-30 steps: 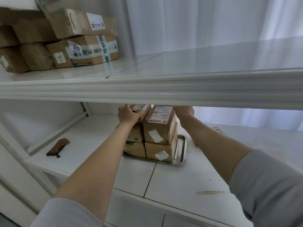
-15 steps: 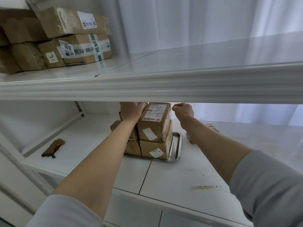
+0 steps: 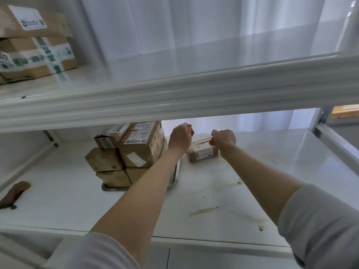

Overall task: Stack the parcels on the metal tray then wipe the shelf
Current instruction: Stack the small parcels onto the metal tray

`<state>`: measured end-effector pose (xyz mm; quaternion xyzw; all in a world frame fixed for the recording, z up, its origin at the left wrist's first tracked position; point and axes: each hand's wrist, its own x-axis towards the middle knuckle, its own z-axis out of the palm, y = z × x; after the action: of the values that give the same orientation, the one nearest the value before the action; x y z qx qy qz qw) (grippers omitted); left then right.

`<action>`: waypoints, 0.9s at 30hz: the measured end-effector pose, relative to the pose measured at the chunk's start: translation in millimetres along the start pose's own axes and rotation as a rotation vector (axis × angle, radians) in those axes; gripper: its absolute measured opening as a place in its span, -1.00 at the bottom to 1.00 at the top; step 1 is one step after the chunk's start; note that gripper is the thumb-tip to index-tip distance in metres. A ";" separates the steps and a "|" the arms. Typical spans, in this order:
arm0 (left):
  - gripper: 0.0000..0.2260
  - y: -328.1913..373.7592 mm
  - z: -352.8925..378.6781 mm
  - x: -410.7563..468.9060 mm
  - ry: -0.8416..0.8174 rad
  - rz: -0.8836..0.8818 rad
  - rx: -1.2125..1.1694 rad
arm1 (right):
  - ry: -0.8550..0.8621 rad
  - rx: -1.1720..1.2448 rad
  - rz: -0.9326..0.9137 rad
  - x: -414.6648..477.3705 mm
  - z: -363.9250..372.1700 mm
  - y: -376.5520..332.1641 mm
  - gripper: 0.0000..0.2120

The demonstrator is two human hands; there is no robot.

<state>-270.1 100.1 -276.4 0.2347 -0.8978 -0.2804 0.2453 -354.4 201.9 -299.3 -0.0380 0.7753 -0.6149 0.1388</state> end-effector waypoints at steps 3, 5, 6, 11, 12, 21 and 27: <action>-0.68 -9.4 28.7 5.4 -0.128 -0.041 0.071 | -0.070 0.026 0.121 6.2 -15.1 15.2 -0.85; -0.70 -17.4 46.2 12.0 -0.210 -0.071 0.142 | -0.160 -0.004 0.178 7.0 -20.9 25.2 -0.93; -0.69 -20.0 53.3 14.0 -0.257 -0.079 0.178 | -0.183 -0.017 0.198 9.0 -22.8 31.0 -0.85; -0.43 -34.6 77.0 24.4 -0.329 -0.103 0.282 | -0.167 -0.034 0.247 23.2 -25.3 50.4 -0.74; -0.49 -36.2 79.3 25.9 -0.303 -0.069 0.321 | -0.165 -0.033 0.250 25.5 -24.8 52.9 -0.74; -0.30 -66.2 94.7 57.2 -0.417 -0.106 0.399 | -0.113 -0.053 0.250 31.8 -29.5 62.9 -0.79; -0.04 -75.7 107.3 66.8 -0.539 -0.196 0.361 | -0.085 -0.093 0.270 29.8 -44.4 69.3 -0.79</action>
<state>-361.4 48.9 -380.1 0.2768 -0.9388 -0.1910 -0.0744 -386.8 253.6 -362.0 0.0343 0.7945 -0.5519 0.2509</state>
